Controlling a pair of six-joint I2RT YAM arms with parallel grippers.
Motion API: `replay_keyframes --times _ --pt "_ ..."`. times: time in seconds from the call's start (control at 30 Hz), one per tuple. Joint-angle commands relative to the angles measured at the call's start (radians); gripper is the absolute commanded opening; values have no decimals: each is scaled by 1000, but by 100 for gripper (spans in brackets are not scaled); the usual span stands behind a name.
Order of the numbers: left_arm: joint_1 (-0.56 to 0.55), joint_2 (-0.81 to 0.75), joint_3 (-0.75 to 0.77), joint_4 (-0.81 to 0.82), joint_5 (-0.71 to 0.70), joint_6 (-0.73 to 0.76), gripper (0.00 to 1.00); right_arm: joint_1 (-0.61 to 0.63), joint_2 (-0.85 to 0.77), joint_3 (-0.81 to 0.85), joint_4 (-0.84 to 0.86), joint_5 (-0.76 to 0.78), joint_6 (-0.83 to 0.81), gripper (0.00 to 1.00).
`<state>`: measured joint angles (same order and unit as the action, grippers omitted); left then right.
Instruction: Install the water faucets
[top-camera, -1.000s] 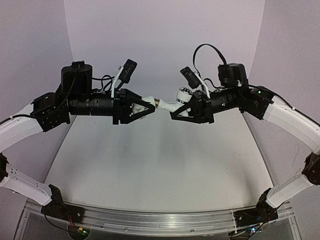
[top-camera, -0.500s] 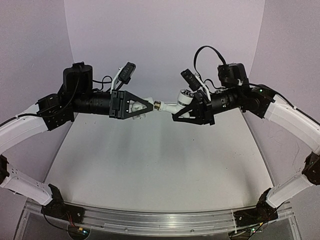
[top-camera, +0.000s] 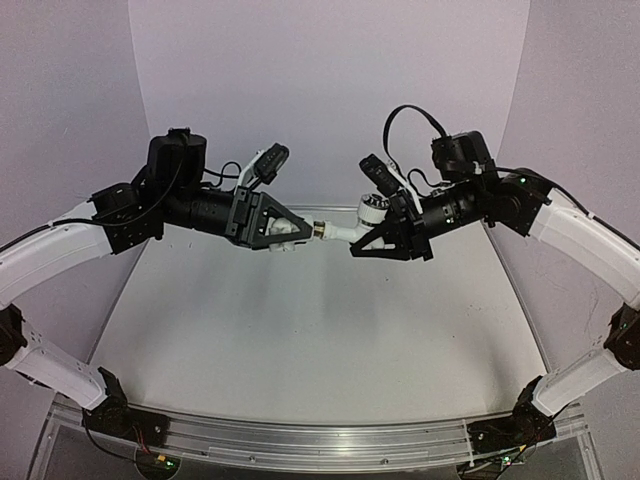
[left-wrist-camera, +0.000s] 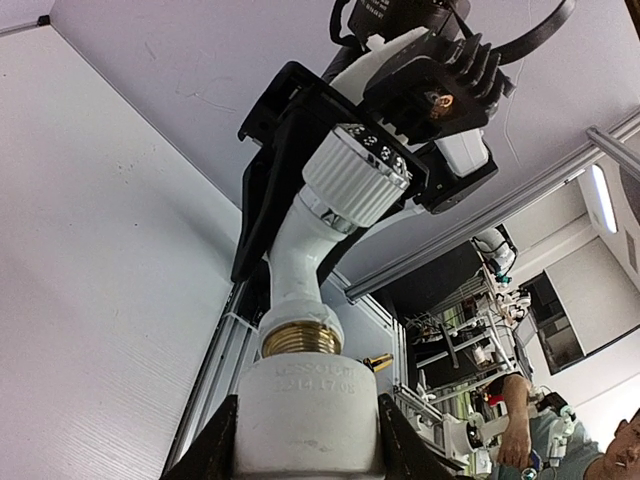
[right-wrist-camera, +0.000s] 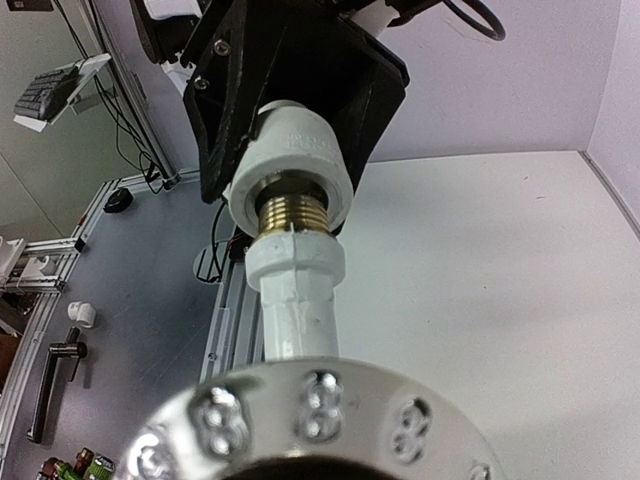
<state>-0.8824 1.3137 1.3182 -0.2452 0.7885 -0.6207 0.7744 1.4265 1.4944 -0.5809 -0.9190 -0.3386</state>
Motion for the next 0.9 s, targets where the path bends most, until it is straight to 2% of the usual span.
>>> replay_keyframes --times 0.0,0.33,0.5,0.7,0.87 --pt "-9 28 99 22 22 60 0 42 9 37 -3 16 -31 0" --pt "-9 45 100 -12 22 117 0 46 25 55 -3 14 -25 0" --pt "-15 14 109 -80 -69 260 0 47 43 49 -7 -25 6 0" --pt "-17 33 172 -214 -94 410 0 47 61 71 -37 -46 26 0" --pt "-17 3 119 -155 -43 451 0 47 64 77 -45 -71 26 0"
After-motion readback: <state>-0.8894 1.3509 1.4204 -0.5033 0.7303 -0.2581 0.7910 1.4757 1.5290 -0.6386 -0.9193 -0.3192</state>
